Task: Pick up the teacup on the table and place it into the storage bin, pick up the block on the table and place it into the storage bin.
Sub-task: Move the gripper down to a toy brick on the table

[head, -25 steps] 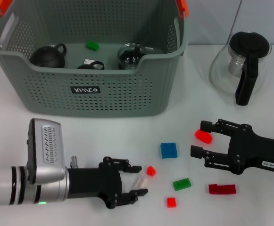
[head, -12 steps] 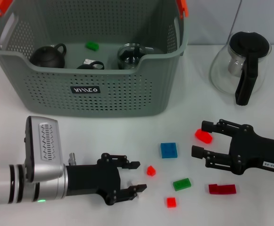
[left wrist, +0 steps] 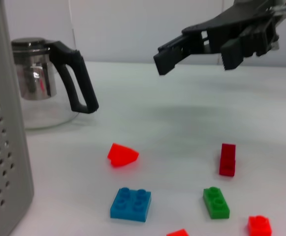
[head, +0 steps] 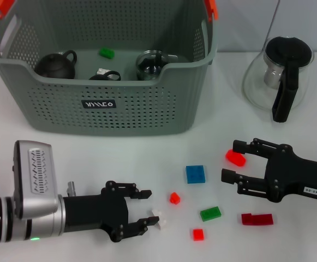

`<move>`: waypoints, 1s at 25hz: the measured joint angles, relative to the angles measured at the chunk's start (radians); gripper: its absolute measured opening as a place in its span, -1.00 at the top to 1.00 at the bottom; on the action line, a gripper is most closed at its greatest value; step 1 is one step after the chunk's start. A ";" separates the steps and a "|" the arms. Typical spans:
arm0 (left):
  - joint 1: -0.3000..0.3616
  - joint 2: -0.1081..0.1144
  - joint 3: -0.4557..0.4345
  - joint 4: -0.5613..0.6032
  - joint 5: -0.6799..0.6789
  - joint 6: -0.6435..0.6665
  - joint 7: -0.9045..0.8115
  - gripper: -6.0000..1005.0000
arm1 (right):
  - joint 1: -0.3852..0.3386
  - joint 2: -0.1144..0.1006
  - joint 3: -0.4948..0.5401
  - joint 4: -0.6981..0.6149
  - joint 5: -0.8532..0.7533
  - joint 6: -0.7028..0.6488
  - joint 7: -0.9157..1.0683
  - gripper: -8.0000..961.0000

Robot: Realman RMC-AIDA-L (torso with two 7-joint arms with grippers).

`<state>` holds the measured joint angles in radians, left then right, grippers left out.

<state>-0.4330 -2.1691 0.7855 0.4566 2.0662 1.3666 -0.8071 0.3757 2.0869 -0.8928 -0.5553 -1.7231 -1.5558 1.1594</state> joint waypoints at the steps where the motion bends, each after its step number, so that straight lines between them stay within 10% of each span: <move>1: 0.000 -0.001 0.000 0.000 0.001 -0.006 0.001 -0.07 | 0.000 0.000 0.000 0.000 0.000 0.000 0.000 -0.71; 25: -0.037 -0.008 0.024 -0.050 -0.009 -0.052 0.008 -0.07 | 0.002 0.001 0.000 0.000 0.003 -0.003 0.002 -0.71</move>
<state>-0.4697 -2.1767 0.8099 0.4069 2.0569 1.3149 -0.7992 0.3775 2.0878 -0.8928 -0.5552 -1.7198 -1.5591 1.1613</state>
